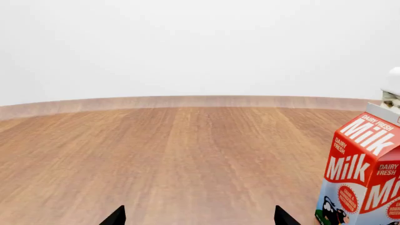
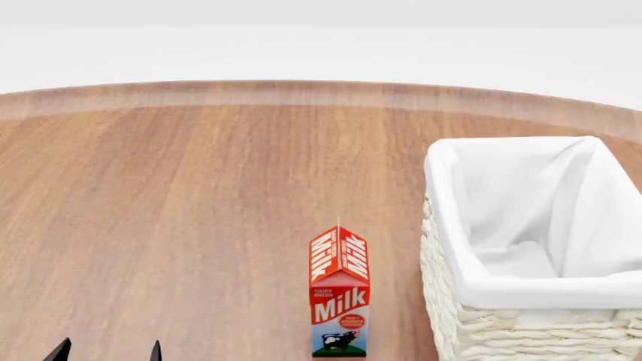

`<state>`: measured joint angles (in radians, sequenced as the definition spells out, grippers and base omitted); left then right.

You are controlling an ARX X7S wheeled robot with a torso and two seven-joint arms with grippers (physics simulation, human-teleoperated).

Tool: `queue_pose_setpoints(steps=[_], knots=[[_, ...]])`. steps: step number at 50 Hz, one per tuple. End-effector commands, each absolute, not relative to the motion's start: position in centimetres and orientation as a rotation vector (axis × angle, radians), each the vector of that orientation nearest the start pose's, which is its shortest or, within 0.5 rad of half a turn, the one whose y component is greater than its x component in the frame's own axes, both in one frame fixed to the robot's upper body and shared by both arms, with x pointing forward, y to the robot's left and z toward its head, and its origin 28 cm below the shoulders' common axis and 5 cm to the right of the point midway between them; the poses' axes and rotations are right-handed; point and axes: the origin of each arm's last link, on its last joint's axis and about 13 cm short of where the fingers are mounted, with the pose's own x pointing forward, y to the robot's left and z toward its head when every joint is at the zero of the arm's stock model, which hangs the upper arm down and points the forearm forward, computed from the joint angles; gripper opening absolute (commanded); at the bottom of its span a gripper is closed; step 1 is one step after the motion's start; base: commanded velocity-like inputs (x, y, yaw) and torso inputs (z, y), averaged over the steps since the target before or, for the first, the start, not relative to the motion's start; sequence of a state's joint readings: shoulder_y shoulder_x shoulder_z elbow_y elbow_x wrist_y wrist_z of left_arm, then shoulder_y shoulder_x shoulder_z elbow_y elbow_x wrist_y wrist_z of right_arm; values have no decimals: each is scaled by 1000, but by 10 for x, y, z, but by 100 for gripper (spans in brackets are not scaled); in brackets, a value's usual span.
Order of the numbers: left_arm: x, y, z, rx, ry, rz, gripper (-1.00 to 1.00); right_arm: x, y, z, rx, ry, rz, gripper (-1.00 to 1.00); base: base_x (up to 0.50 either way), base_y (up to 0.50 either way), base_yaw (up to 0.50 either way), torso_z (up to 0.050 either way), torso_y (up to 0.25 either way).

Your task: Pick up the orange juice, and put it in the basket.

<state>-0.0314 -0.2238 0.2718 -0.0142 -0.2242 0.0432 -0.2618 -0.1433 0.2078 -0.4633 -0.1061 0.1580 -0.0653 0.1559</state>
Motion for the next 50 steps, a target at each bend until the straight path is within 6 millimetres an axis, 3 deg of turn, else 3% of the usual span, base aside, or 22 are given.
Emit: queue_pose_setpoints(steps=[1,50], knots=[[211,205,13,0,0,0,100,156,-48,-1,16,66,322,100,0,0,0,0,0],[211,205,13,0,0,0,100,169,-47,-8,-19,92,317,100,0,0,0,0,0]])
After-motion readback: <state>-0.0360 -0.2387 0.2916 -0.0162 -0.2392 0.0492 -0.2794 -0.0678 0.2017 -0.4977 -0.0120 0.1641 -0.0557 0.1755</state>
